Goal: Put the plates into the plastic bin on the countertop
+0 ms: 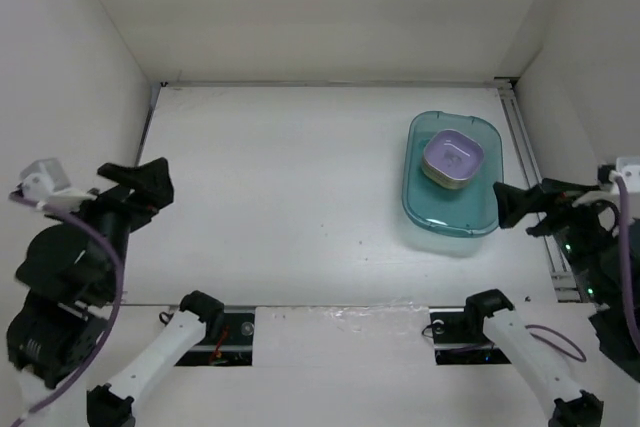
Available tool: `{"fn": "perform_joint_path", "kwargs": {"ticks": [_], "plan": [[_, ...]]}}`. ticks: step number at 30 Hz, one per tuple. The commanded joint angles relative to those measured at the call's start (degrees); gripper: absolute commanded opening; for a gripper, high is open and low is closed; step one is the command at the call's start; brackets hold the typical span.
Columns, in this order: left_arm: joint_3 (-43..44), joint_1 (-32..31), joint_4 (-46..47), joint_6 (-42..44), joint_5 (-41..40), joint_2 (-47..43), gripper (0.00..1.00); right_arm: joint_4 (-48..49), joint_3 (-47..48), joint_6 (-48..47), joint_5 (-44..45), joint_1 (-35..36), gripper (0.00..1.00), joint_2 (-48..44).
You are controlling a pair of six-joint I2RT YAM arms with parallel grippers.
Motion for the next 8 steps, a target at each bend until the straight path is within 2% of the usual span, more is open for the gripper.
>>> {"fn": "perform_joint_path", "kwargs": {"ticks": [1, 8], "plan": [[3.4, 0.1, -4.8, 0.0, 0.5, -3.0, 1.0, -8.0, 4.5, -3.6, -2.4, 0.6, 1.0, -2.2], [3.4, 0.1, -9.2, -0.5, -0.9, -5.0, 1.0, -10.8, 3.7, -4.3, 3.1, 2.6, 1.0, -4.4]]}}
